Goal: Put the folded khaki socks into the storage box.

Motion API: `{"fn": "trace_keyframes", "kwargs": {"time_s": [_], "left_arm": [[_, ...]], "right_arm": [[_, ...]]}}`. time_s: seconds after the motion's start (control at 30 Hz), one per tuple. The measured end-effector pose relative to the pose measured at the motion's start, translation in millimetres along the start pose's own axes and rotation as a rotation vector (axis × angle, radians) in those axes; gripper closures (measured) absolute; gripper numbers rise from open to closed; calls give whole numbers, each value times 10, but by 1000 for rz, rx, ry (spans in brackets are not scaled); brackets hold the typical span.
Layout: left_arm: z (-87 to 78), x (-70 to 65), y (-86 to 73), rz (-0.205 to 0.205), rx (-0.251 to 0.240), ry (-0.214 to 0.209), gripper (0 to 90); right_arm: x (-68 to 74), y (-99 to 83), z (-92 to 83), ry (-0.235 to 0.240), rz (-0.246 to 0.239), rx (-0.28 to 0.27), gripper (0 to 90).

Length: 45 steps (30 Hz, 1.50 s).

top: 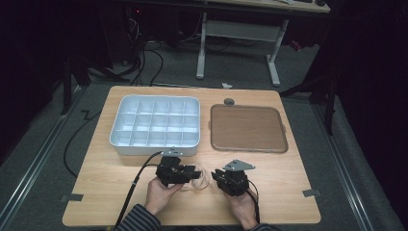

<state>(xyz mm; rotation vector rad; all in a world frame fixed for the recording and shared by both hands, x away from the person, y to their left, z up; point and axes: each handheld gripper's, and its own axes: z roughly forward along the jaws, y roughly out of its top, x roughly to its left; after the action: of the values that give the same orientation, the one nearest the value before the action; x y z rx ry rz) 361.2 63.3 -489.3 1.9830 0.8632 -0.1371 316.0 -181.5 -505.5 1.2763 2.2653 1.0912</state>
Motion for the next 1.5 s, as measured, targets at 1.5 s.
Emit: {"fn": "trace_keyframes", "kwargs": {"time_s": [1.5], "left_arm": [[8,193,-343,-49,58,209,525]], "right_arm": [[308,237,-21,27,-91,-46,689]]}}
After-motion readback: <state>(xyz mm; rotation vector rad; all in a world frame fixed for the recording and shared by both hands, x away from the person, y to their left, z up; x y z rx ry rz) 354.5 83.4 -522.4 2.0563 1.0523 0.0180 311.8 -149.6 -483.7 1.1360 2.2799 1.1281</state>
